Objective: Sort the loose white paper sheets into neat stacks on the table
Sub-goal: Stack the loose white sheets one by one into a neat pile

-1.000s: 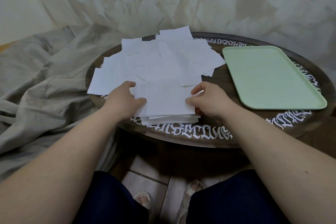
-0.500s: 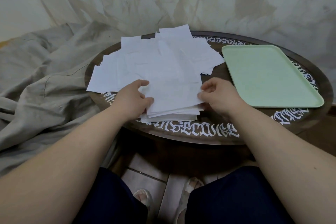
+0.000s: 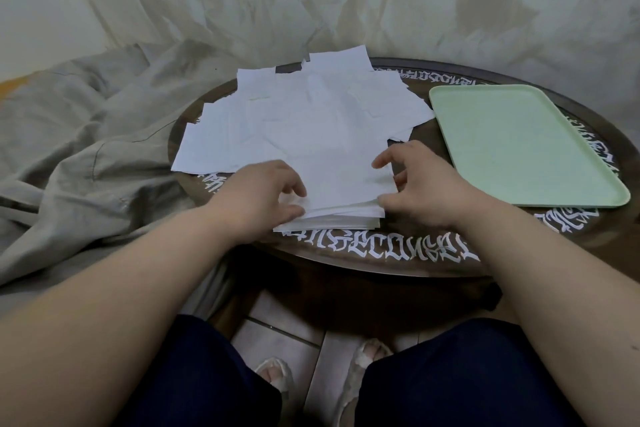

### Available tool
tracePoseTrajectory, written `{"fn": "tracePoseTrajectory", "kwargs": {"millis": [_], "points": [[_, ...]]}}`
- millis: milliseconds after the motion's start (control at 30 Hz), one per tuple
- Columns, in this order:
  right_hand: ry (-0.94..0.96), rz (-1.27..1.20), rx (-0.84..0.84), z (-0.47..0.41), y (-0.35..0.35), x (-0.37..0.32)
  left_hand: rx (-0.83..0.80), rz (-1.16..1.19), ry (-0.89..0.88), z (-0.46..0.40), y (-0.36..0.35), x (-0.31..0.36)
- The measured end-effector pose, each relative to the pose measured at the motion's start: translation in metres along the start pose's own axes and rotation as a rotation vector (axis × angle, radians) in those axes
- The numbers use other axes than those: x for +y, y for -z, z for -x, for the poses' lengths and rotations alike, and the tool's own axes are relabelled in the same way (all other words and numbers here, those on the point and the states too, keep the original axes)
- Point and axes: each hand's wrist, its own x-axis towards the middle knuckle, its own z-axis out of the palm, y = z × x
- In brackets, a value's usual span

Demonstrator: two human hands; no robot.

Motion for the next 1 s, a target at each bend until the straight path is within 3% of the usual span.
{"fn": "tracePoseTrajectory", "kwargs": {"millis": [167,500,733,1000], "points": [[0.062,0.171,-0.048,0.001,-0.007,0.005,0.021,0.043,0.07,0.005,-0.005,-0.007],[-0.046,0.006,0.051,0.003,-0.008,0.009,0.021,0.076,0.131,0.005,-0.004,0.001],[-0.017,0.047,-0.024,0.003,-0.009,0.006,0.16,0.226,0.227,0.003,-0.006,0.012],[-0.059,0.062,0.072,0.002,-0.008,0.009,0.286,0.273,0.199,0.0,-0.007,0.014]]}}
